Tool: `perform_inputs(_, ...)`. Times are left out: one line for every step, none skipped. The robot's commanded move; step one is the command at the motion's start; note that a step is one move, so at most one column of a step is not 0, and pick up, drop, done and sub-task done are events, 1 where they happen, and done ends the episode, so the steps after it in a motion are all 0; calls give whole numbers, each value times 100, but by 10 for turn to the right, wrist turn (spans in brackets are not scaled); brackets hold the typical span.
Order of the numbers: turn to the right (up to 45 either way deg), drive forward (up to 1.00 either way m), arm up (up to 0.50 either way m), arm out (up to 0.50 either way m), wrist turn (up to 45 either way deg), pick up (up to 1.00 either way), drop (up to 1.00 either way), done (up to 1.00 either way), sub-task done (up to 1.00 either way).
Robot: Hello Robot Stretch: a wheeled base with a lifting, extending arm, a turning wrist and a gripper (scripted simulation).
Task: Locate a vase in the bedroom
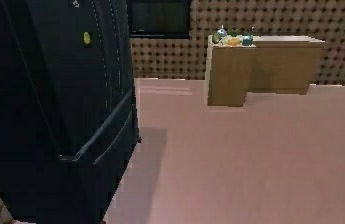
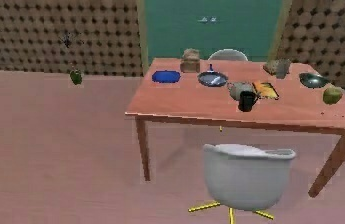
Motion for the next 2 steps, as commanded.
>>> perform_inputs(30, 0, 0, 0, 0, 0, 0, 0, 0)
perform_inputs(0, 100, 0, 0, 0, 0, 0, 0, 0)
